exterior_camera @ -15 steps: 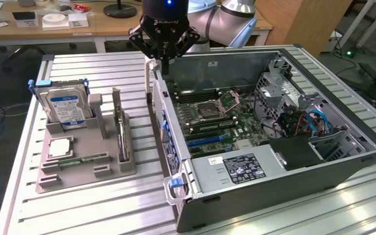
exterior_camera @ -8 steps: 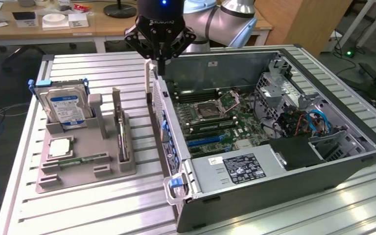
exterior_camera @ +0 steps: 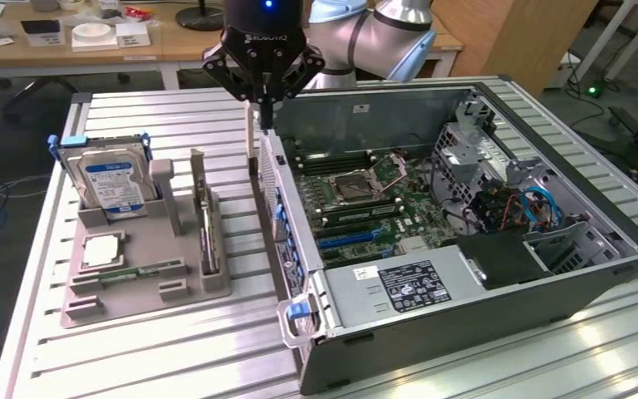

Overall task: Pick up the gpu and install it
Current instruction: 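Reach for the gpu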

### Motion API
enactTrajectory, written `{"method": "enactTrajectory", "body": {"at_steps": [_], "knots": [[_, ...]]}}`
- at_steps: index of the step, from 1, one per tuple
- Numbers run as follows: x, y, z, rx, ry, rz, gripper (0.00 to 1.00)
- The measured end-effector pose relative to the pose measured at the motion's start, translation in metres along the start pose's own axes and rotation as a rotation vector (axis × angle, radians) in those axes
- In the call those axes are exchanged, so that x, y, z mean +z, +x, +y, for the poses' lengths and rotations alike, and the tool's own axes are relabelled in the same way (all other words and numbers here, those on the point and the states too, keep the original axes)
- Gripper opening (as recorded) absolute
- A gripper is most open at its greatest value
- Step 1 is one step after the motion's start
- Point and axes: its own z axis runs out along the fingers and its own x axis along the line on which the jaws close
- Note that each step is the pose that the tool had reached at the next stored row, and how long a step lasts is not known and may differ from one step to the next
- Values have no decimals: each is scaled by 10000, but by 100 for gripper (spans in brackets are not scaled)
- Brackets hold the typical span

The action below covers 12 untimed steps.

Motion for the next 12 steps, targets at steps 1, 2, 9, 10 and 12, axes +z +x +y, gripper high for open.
{"method": "enactTrajectory", "body": {"at_steps": [1, 2, 9, 10, 12], "knots": [[0, 10, -1, 0, -1, -1, 11], [0, 20, -3, 0, 0, 0, 11], [-3, 94, -14, -1, 0, 0, 11], [-3, 106, -15, 0, 0, 0, 11], [-4, 128, -18, -1, 0, 0, 11]]}}
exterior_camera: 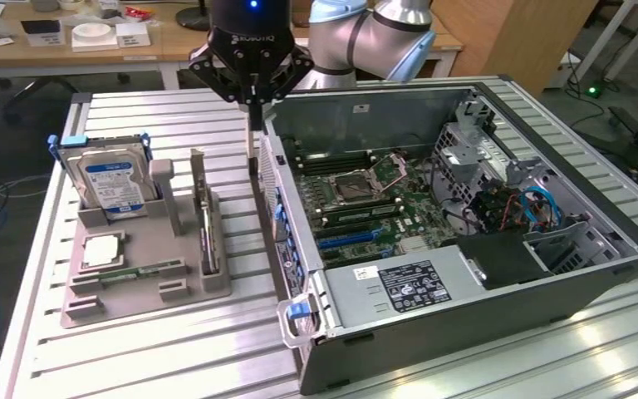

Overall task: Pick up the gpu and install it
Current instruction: 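Reach for the gpu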

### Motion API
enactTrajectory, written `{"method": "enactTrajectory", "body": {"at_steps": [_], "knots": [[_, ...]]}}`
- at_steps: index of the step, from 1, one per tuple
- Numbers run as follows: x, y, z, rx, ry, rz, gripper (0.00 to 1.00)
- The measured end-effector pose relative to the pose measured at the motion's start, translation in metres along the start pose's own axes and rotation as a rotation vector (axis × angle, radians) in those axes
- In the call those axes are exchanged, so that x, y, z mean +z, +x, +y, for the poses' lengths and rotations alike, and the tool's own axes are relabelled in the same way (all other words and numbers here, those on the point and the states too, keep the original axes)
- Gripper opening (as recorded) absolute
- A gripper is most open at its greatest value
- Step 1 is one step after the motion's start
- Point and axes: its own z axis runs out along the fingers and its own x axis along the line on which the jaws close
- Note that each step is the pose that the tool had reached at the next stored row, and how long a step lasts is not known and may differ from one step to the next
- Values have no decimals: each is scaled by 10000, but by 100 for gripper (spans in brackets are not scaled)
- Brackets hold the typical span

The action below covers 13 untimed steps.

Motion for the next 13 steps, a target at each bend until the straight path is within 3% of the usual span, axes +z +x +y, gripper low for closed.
{"method": "enactTrajectory", "body": {"at_steps": [13], "knots": [[-5, 179, -18, 1, 0, 0, 11]]}}
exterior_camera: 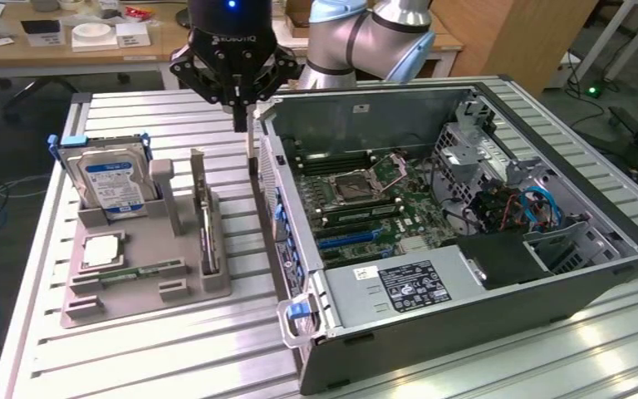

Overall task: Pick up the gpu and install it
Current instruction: 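Reach for the gpu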

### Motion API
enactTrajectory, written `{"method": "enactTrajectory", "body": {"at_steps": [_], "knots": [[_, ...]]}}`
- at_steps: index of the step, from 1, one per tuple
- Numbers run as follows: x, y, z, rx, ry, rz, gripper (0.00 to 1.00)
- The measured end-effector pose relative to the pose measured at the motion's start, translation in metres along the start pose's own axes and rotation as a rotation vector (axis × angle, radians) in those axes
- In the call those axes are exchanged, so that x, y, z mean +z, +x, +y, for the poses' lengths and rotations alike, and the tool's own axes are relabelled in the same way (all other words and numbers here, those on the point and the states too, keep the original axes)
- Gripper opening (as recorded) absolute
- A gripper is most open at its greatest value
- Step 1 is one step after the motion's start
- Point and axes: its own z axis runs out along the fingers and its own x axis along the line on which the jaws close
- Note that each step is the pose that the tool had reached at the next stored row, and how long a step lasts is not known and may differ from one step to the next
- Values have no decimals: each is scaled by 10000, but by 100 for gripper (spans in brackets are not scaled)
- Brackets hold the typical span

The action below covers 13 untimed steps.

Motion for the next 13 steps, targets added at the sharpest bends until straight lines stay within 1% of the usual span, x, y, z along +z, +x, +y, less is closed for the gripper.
{"method": "enactTrajectory", "body": {"at_steps": [13], "knots": [[-5, 213, -23, 0, 0, 0, 11]]}}
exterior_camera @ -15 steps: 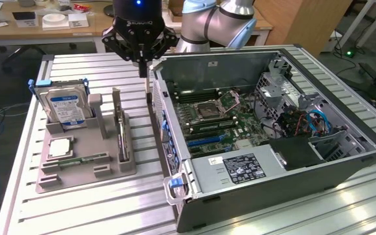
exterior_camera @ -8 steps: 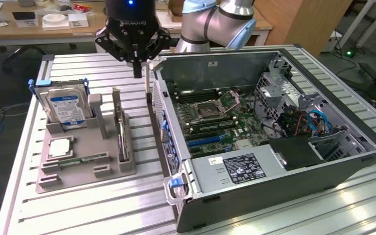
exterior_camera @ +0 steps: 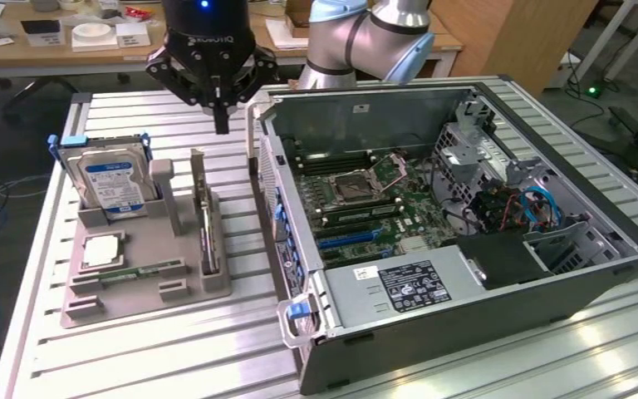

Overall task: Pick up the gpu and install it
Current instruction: 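Reach for the gpu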

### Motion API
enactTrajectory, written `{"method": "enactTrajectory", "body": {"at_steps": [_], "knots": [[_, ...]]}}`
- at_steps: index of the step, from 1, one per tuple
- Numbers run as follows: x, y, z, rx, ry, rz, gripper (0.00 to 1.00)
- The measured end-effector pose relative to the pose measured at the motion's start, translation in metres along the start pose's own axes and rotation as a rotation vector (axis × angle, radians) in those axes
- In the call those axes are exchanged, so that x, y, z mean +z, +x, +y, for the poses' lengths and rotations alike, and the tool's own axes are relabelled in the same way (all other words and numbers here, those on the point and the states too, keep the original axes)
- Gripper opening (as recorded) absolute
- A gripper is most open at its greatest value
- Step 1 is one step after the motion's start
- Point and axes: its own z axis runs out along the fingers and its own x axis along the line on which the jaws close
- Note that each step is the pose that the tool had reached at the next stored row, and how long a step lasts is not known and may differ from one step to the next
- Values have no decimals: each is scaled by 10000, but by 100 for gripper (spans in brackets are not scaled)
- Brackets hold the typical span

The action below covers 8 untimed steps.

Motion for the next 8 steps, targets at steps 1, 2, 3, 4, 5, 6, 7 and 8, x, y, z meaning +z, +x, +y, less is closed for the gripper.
{"method": "enactTrajectory", "body": {"at_steps": [1, 2, 3, 4, 5, 6, 7, 8], "knots": [[0, 15, -2, 0, 0, 0, 11], [-1, 30, -4, -1, 0, 0, 11], [-1, 48, -7, -1, 0, 0, 11], [-1, 63, -10, -1, 0, 0, 11], [-2, 80, -12, -1, 0, 0, 11], [-2, 95, -15, -1, 0, 0, 11], [-2, 111, -16, -1, 0, 0, 11], [-3, 128, -18, -1, 0, 0, 11]]}}
